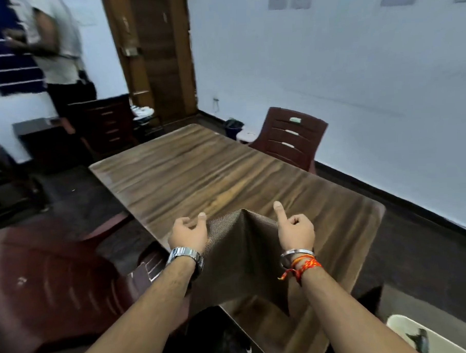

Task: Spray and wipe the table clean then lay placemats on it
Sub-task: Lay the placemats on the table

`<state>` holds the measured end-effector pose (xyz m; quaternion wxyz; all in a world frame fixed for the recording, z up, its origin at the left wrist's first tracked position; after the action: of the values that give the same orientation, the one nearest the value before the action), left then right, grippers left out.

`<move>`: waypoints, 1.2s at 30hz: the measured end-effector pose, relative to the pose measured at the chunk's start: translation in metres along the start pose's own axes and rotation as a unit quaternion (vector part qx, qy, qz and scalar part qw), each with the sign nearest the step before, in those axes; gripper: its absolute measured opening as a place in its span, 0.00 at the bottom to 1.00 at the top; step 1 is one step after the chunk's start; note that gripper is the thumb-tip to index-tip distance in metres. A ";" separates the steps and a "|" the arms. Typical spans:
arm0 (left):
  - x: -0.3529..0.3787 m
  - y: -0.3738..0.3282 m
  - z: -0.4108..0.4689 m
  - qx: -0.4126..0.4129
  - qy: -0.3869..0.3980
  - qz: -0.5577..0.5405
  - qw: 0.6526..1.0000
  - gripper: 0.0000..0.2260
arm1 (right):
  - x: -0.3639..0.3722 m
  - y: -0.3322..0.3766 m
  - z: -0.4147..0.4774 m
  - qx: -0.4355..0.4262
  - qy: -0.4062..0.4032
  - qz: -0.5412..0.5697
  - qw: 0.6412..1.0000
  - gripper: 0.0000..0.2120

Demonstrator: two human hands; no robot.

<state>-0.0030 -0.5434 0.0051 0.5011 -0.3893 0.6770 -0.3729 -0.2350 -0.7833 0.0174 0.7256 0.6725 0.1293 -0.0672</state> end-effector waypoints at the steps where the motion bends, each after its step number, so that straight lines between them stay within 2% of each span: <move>1: -0.011 0.006 0.010 -0.018 -0.011 0.012 1.000 0.21 | 0.016 0.006 0.003 -0.014 0.015 -0.012 1.000 0.24; 6: -0.037 0.034 0.068 -0.081 0.006 0.074 0.994 0.22 | 0.108 0.027 0.025 -0.072 0.133 0.004 0.989 0.20; 10: -0.036 0.037 0.107 -0.112 0.031 -0.016 0.993 0.14 | 0.180 0.022 0.048 -0.046 0.224 -0.012 0.974 0.14; 13: -0.041 0.029 0.125 -0.087 0.014 -0.043 0.995 0.17 | 0.230 0.008 0.065 0.014 0.302 -0.087 0.949 0.19; 15: -0.050 0.018 0.135 -0.033 -0.014 -0.030 0.999 0.20 | 0.258 0.022 0.073 -0.008 0.340 -0.071 0.938 0.22; 18: -0.065 -0.001 0.149 0.059 -0.045 -0.068 0.995 0.21 | 0.276 0.080 0.082 -0.151 0.339 0.020 0.929 0.20; 20: -0.067 -0.002 0.163 0.074 -0.057 -0.077 0.993 0.22 | 0.284 0.099 0.090 -0.195 0.330 0.051 0.922 0.22; 21: -0.064 0.004 0.171 0.064 -0.059 -0.069 0.994 0.23 | 0.290 0.096 0.095 -0.198 0.320 0.036 0.926 0.24; 23: -0.045 0.029 0.183 0.000 -0.040 -0.008 0.999 0.28 | 0.308 0.070 0.103 -0.196 0.298 -0.111 0.928 0.34; 24: -0.032 0.043 0.185 -0.041 -0.015 0.038 0.998 0.33 | 0.317 0.055 0.099 -0.217 0.289 -0.216 0.907 0.37; 26: -0.002 0.074 0.186 -0.109 0.063 0.140 0.982 0.38 | 0.339 0.031 0.077 -0.274 0.301 -0.371 0.835 0.37; 28: 0.026 0.101 0.177 -0.153 0.143 0.225 0.952 0.39 | 0.367 0.006 0.032 -0.320 0.393 -0.421 0.752 0.34; 29: 0.036 0.111 0.176 -0.159 0.158 0.256 0.940 0.39 | 0.377 -0.011 0.009 -0.316 0.445 -0.428 0.720 0.33; 31: 0.050 0.121 0.178 -0.145 0.159 0.329 0.919 0.37 | 0.385 -0.051 -0.025 -0.244 0.514 -0.452 0.687 0.33; 33: 0.065 0.117 0.183 -0.083 0.172 0.405 0.894 0.35 | 0.385 -0.083 -0.043 -0.169 0.542 -0.466 0.678 0.32; 36: 0.090 0.109 0.191 0.021 0.222 0.457 0.861 0.33 | 0.391 -0.104 -0.053 -0.153 0.561 -0.485 0.653 0.30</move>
<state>0.1474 -0.6012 -0.1693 0.4595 0.0680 0.8644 -0.1924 0.1061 -0.7093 -0.1948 0.4721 0.3034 0.8277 0.0016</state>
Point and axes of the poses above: each hand's wrist, its own z-axis towards the middle knuckle, its own x-axis out of the palm, y = z × x, the point moved 10 cm from there along z, towards the middle knuckle, and after that the axes turned 2 degrees about -x, right-handed, at the moved point
